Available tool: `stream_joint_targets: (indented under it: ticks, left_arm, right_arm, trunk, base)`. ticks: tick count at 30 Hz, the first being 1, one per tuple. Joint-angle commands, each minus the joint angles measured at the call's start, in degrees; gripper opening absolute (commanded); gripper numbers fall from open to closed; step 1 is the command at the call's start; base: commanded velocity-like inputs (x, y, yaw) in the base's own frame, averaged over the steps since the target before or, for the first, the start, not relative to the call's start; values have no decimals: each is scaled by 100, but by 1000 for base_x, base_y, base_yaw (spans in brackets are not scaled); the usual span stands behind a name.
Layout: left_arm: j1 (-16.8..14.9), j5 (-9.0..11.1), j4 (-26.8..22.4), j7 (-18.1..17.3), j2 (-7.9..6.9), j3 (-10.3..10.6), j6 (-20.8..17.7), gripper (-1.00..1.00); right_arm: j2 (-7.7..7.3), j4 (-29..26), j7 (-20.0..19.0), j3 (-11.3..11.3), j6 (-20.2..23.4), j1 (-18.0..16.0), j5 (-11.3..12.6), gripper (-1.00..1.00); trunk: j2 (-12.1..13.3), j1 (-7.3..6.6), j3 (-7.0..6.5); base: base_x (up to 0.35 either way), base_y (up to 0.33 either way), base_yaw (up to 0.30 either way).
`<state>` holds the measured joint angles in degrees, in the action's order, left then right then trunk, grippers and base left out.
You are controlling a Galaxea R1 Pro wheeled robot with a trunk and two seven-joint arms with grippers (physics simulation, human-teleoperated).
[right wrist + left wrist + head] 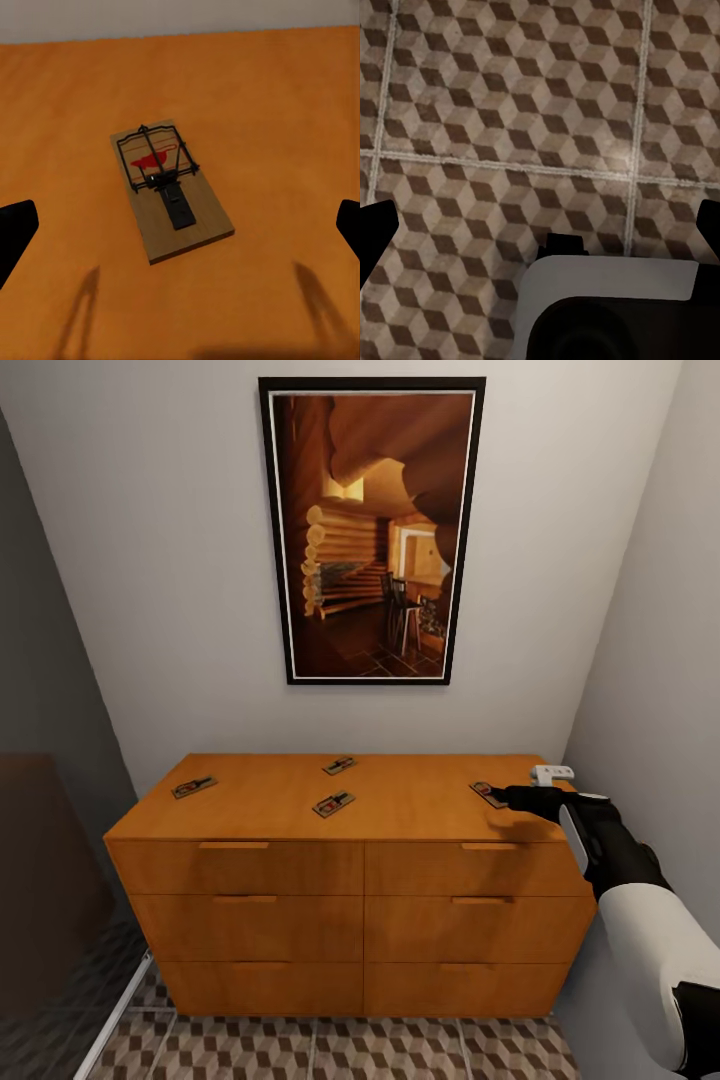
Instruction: Take the four mousetraps from the cabinet in the bathroom and place them on the bathroom floor. Make sure all four end up on the same floor surface, and ensure that at least two of them are either under or directly next to the same bathroom sink.
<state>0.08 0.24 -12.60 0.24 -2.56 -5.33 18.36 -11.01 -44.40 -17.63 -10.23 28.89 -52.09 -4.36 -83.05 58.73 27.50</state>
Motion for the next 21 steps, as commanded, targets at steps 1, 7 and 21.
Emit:
stream_joint_targets:
  ticks: [1, 7, 21]
  left_arm:
    - [1, 2, -5, 2, 1, -12, 10, 100]
    - [1, 2, -5, 2, 1, -12, 10, 100]
    - [1, 2, -5, 2, 1, -12, 10, 100]
  right_arm:
    - [3, -8, -47, -20, 24, -3, -47, 100]
    - [9, -8, -4, -16, 27, -3, -53, 100]
    - [10, -8, 188, -11, 29, -3, -65, 100]
  trunk:
    - [-3, 0, 5]
    - [-3, 0, 5]
    - [-3, 0, 5]
  base:
    - [0, 0, 0]
    - [0, 0, 0]
    - [0, 0, 0]
